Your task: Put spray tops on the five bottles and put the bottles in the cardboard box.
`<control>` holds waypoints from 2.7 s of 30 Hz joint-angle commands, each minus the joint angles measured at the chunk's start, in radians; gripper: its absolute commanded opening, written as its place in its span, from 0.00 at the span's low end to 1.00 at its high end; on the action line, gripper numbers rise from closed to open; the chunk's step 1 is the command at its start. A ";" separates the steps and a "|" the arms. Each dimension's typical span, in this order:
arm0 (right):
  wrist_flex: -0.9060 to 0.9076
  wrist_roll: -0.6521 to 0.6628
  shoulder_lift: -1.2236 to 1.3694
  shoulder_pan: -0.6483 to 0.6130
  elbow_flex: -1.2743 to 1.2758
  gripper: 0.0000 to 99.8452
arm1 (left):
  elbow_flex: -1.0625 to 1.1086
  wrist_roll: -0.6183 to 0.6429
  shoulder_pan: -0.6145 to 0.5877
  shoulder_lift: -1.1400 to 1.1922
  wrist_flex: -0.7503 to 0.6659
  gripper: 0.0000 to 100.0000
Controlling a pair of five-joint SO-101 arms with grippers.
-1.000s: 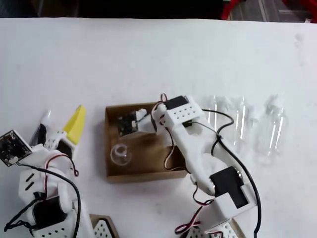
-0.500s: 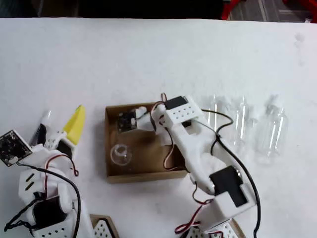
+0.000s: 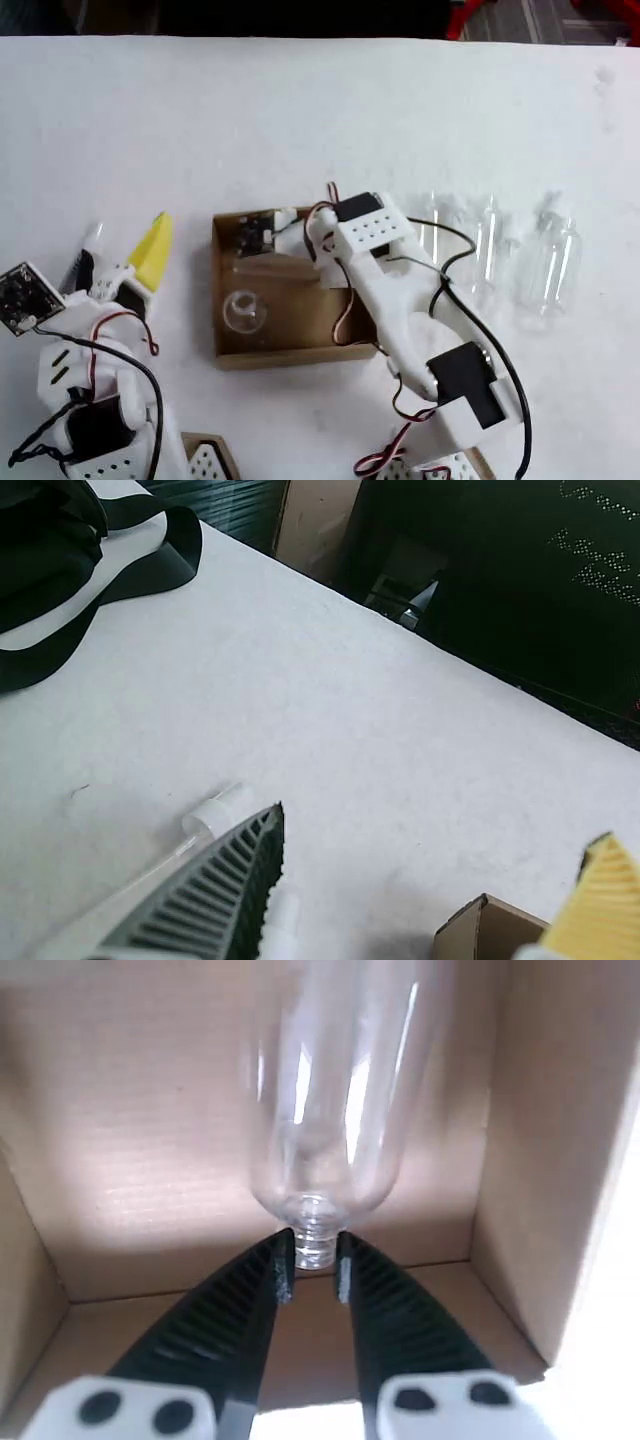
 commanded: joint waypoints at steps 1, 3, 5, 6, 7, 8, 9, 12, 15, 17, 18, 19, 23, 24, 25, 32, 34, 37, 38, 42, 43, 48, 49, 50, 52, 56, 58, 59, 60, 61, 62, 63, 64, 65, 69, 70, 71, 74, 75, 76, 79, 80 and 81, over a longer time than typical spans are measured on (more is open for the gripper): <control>-0.015 -0.009 -0.044 -0.005 0.003 0.15 | -0.011 -0.009 0.012 -0.010 -0.029 0.41; -0.015 -0.009 -0.045 -0.005 0.011 0.20 | -0.009 -0.009 0.012 -0.010 -0.029 0.41; -0.015 -0.009 -0.045 -0.005 0.011 0.20 | -0.009 -0.009 0.012 -0.010 -0.029 0.41; -0.015 -0.009 -0.045 -0.005 0.011 0.20 | -0.009 -0.009 0.012 -0.010 -0.029 0.41; -0.015 -0.009 -0.045 -0.007 0.011 0.19 | -0.009 -0.009 0.012 -0.010 -0.029 0.41; -0.016 -0.009 -0.045 -0.007 0.011 0.18 | -0.009 -0.009 0.012 -0.010 -0.029 0.41; -0.028 -0.009 -0.044 -0.007 0.012 0.17 | -0.009 -0.009 0.012 -0.010 -0.029 0.41; -0.079 -0.009 -0.031 -0.007 0.034 0.15 | -0.008 -0.009 0.012 -0.010 -0.029 0.41; -0.134 -0.011 -0.001 -0.007 0.055 0.15 | -0.008 -0.009 0.012 -0.010 -0.029 0.41; -0.148 -0.014 0.010 -0.005 0.055 0.15 | -0.008 -0.009 0.012 -0.010 -0.029 0.41; -0.151 -0.031 0.012 -0.002 0.049 0.15 | -0.008 -0.009 0.012 -0.010 -0.029 0.41; -0.156 -0.049 0.008 -0.001 0.040 0.15 | -0.008 -0.009 0.012 -0.010 -0.029 0.41; -0.150 -0.083 -0.027 -0.004 0.017 0.08 | -0.008 -0.009 0.012 -0.010 -0.029 0.41; -0.151 -0.084 -0.038 -0.007 0.017 0.06 | -0.008 -0.009 0.012 -0.010 -0.029 0.41; -0.151 -0.084 -0.047 -0.007 0.017 0.04 | -0.009 -0.009 0.012 -0.010 -0.029 0.41; -0.150 -0.086 -0.021 0.001 0.023 0.02 | -0.014 -0.009 0.012 -0.010 -0.029 0.41; -0.153 -0.086 0.005 -0.001 0.021 0.02 | -0.014 -0.009 0.012 -0.010 -0.029 0.41; -0.154 -0.087 0.021 -0.005 0.018 0.02 | -0.014 -0.009 0.012 -0.010 -0.029 0.41; -0.150 -0.087 0.018 -0.005 0.014 0.02 | -0.014 -0.009 0.012 -0.010 -0.029 0.41; -0.148 -0.138 -0.102 0.001 0.012 0.02 | -0.038 -0.009 0.012 -0.008 -0.029 0.41; -0.148 -0.153 -0.150 0.001 0.012 0.02 | -0.041 -0.009 0.012 -0.008 -0.029 0.41; -0.127 -0.184 -0.363 -0.007 0.012 0.02 | -0.041 -0.009 0.065 -0.008 -0.023 0.41; -0.108 -0.184 -0.400 -0.013 0.012 0.02 | -0.041 -0.009 0.077 -0.008 -0.023 0.41; -0.088 -0.184 -0.433 -0.027 0.012 0.02 | -0.041 -0.009 0.088 -0.008 -0.023 0.41; -0.045 -0.180 -0.487 -0.050 0.012 0.02 | -0.041 -0.014 0.119 -0.008 -0.023 0.42; 0.010 -0.183 -0.550 -0.096 0.012 0.02 | -0.040 -0.098 0.193 -0.008 -0.023 0.42; 0.039 -0.181 -0.568 -0.124 0.012 0.02 | -0.041 -0.091 0.196 -0.008 -0.023 0.42; 0.050 -0.181 -0.575 -0.136 0.012 0.02 | -0.041 -0.081 0.196 -0.008 -0.026 0.42; 0.056 -0.181 -0.579 -0.147 0.012 0.02 | -0.043 -0.078 0.196 -0.008 -0.028 0.42; 0.056 -0.183 -0.585 -0.154 0.012 0.02 | -0.043 -0.078 0.196 -0.008 -0.029 0.42; 0.058 -0.184 -0.590 -0.159 0.012 0.02 | -0.041 -0.078 0.197 -0.008 -0.029 0.42; 0.061 -0.184 -0.598 -0.159 0.006 0.02 | -0.040 -0.080 0.197 -0.008 -0.029 0.42; 0.076 -0.190 -0.607 -0.159 -0.008 0.02 | -0.038 -0.080 0.199 -0.008 -0.029 0.42; 0.093 -0.204 -0.615 -0.159 -0.026 0.02 | -0.035 -0.080 0.200 -0.008 -0.029 0.42; 0.183 -0.226 -0.638 -0.174 -0.137 0.02 | -0.034 -0.080 0.202 -0.008 -0.029 0.42; 0.203 -0.226 -0.636 -0.183 -0.158 0.02 | -0.034 -0.080 0.202 -0.008 -0.029 0.42; 0.219 -0.227 -0.634 -0.196 -0.173 0.02 | -0.034 -0.080 0.203 -0.008 -0.029 0.42; 0.239 -0.232 -0.630 -0.237 -0.204 0.02 | -0.032 -0.080 0.203 -0.008 -0.029 0.42; 0.236 -0.250 -0.630 -0.245 -0.213 0.02 | -0.032 -0.080 0.203 -0.008 -0.029 0.42; 0.234 -0.270 -0.630 -0.251 -0.226 0.02 | -0.031 -0.080 0.203 -0.008 -0.029 0.42; 0.234 -0.295 -0.630 -0.262 -0.258 0.02 | -0.017 -0.081 0.206 -0.008 -0.029 0.42; 0.234 -0.298 -0.630 -0.262 -0.264 0.02 | -0.017 -0.083 0.219 -0.008 -0.029 0.42; 0.234 -0.298 -0.630 -0.262 -0.269 0.02 | -0.017 -0.091 0.234 -0.008 -0.029 0.42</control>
